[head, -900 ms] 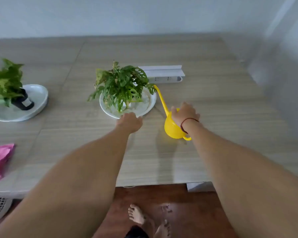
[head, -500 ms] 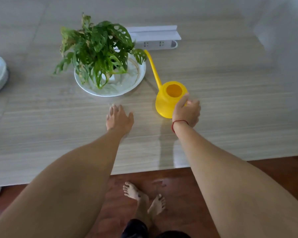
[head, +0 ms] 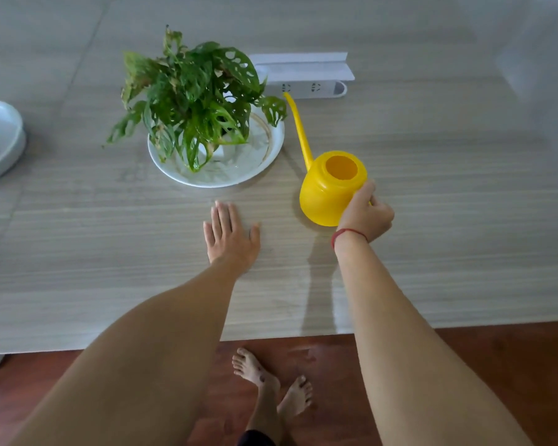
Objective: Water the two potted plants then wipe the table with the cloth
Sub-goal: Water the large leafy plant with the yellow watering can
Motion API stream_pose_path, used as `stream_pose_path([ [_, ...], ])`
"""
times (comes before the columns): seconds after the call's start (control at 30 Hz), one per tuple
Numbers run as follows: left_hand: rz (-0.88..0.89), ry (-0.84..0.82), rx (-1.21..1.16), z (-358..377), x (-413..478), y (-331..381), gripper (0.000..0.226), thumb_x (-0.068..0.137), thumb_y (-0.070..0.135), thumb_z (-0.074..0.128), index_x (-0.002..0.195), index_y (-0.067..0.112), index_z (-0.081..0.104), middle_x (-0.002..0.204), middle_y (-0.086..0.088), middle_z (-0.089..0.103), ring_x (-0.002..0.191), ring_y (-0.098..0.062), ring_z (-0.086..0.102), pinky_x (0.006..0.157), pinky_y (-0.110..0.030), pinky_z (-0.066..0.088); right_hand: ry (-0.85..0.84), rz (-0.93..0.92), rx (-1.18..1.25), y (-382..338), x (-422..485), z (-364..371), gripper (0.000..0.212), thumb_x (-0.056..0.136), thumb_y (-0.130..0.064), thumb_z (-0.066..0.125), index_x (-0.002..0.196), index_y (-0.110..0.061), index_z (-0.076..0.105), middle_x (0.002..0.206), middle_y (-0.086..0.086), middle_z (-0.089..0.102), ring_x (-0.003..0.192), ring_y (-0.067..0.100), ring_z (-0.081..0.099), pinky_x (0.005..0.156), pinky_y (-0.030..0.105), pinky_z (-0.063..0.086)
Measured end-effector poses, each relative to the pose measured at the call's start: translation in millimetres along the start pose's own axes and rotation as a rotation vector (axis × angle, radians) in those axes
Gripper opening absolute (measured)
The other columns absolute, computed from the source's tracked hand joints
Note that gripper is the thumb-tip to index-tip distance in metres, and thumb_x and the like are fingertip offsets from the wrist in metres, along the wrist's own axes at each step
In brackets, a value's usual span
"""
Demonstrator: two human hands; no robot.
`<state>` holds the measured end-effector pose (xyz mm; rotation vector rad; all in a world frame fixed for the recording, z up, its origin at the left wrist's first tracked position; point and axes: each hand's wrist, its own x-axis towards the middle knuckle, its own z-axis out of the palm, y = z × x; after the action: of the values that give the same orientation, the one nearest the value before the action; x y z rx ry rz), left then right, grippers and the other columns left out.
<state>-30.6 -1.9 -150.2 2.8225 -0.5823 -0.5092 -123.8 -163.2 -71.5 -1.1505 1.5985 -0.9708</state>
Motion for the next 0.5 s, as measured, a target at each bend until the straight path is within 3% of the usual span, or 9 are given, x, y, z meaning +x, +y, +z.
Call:
stream_pose_path([
  [0.17, -0.039, -0.115, 0.059, -16, 10, -8, 0.085, 0.093, 0.068, 0.024, 0.154, 0.022, -0.012, 0.159, -0.005, -0.024, 0.146, -0.02, -0.023, 0.117, -0.045, -0.014, 0.002, -0.076, 0.096, -33, 4, 6, 0.058, 0.088, -0.042, 0.061, 0.042, -0.013, 0.039, 0.048, 0.004, 0.038, 0.054, 0.021, 0.042, 0.053, 0.028, 0.038],
  [0.3, -0.075, -0.246, 0.043, -23, 13, -6, 0.1, 0.08, 0.084, 0.021, 0.149, 0.028, -0.024, 0.153, 0.001, -0.037, 0.141, -0.016, -0.033, 0.116, -0.046, -0.018, -0.063, -0.185, 0.139, -79, -3, 12, 0.07, 0.074, -0.051, 0.076, 0.042, -0.015, 0.025, 0.048, -0.002, 0.025, 0.044, 0.009, 0.028, 0.043, 0.019, 0.03],
  [0.4, -0.096, -0.332, 0.046, -32, 17, -3, 0.11, 0.072, 0.092, 0.021, 0.146, 0.029, -0.029, 0.15, 0.001, -0.042, 0.139, -0.017, -0.036, 0.114, -0.047, -0.019, -0.13, -0.271, 0.163, -108, -11, 18, 0.074, 0.064, -0.049, 0.085, 0.043, -0.018, 0.021, 0.047, -0.004, 0.02, 0.039, 0.01, 0.025, 0.039, 0.013, 0.023],
  [0.5, -0.095, -0.364, 0.059, -35, 17, -3, 0.113, 0.07, 0.093, 0.022, 0.146, 0.029, -0.03, 0.149, 0.0, -0.044, 0.138, -0.018, -0.038, 0.114, -0.048, -0.019, -0.166, -0.286, 0.187, -125, -19, 26, 0.074, 0.061, -0.048, 0.086, 0.044, -0.019, 0.021, 0.047, -0.006, 0.022, 0.04, 0.009, 0.023, 0.041, 0.019, 0.027],
])
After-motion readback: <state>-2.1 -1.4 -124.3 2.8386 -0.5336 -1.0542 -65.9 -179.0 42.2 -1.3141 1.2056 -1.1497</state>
